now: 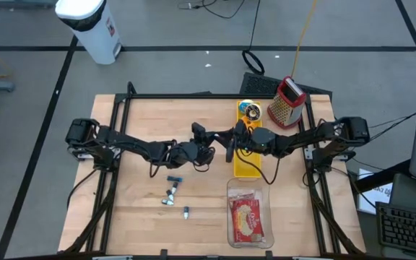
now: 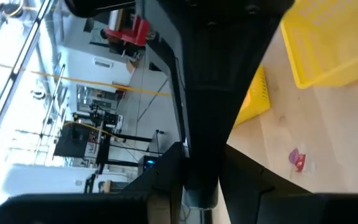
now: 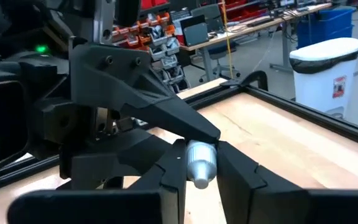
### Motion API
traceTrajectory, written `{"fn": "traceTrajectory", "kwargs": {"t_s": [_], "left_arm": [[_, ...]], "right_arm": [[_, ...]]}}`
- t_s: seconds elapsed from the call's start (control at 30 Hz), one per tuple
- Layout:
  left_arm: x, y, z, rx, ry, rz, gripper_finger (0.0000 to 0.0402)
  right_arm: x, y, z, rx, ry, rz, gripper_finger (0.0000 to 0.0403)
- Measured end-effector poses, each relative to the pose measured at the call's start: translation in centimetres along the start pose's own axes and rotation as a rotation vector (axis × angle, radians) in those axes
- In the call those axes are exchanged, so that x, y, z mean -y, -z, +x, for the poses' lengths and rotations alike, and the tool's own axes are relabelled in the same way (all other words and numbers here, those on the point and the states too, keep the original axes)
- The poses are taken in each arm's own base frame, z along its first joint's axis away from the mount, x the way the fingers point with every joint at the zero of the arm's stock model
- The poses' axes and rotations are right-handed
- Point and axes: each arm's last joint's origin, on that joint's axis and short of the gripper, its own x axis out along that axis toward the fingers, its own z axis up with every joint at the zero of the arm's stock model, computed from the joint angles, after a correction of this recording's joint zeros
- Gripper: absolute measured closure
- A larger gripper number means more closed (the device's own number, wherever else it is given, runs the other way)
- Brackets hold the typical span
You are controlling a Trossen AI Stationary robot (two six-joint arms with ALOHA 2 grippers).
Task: Pick & Place Food Item
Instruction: Put the black food coloring bottle into the bottom yellow bin
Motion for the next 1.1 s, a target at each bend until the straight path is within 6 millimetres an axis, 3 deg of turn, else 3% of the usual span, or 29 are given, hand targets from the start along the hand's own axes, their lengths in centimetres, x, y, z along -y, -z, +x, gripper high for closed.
{"fn": "traceTrajectory", "kwargs": {"t_s": [0.2, 0.53, 0.7, 0.87, 1.1], "left_arm": [[-0.1, -0.9, -1.0, 0.026, -0.012, -0.12, 0.0295], [-1.2, -1.3, -1.0, 0.005, -0.083, -0.326, 0.0154], [-1.3, -1.7, -1.7, 0.013, -0.087, -0.383, 0.0107], [-2.6, -0.8, -2.7, 0.019, 0.009, -0.538, 0.0088], [-3.0, 2.4, -0.9, -0.036, 0.318, -0.759, 0.01]], "right_arm": [[0.0, 0.0, 0.0, 0.001, -0.007, -0.008, 0.0338], [0.2, 0.4, 0.0, -0.036, 0.0, -0.025, 0.0351], [0.4, 0.0, -0.7, -0.108, 0.021, -0.074, 0.035], [0.4, -1.3, -2.9, -0.233, 0.039, -0.138, 0.0349], [0.4, -2.1, -7.5, -0.494, 0.074, -0.17, 0.0349]]}}
